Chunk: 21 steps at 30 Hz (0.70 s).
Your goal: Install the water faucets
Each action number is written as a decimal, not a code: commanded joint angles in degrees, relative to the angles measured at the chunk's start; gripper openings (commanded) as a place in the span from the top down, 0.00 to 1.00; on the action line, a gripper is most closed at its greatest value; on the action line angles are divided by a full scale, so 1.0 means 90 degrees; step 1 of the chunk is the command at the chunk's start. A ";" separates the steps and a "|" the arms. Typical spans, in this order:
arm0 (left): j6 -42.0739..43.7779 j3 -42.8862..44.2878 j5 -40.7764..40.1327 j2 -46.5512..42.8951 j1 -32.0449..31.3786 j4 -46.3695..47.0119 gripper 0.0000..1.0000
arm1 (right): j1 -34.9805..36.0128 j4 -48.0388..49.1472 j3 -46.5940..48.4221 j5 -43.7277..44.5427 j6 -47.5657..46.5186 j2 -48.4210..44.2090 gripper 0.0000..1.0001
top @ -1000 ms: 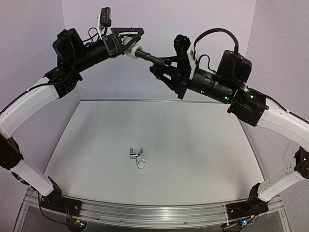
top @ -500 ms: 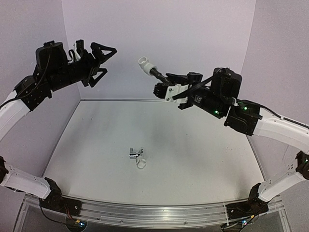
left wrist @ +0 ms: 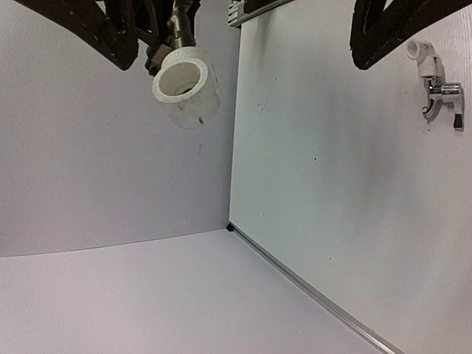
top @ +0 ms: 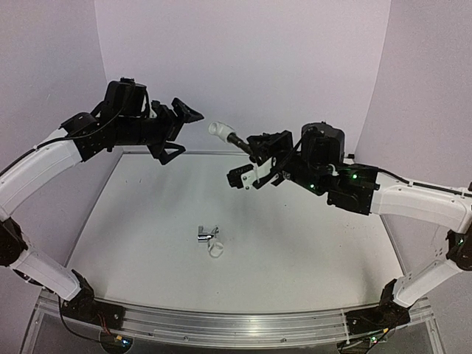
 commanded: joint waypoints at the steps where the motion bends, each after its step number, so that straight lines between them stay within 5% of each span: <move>1: -0.0127 0.0645 0.0347 0.0457 -0.0034 0.0229 0.00 | 0.0086 0.0267 0.0183 0.0264 -0.0405 0.0069 1.00; 10: -0.0181 0.0807 0.0943 0.1127 -0.0034 0.1028 0.04 | 0.0219 0.0250 0.0441 0.0358 -0.0324 0.0445 1.00; 21: -0.0264 0.0773 0.1229 0.1336 -0.0025 0.1203 0.34 | 0.0285 0.0602 0.0885 0.0509 -0.0023 0.0831 1.00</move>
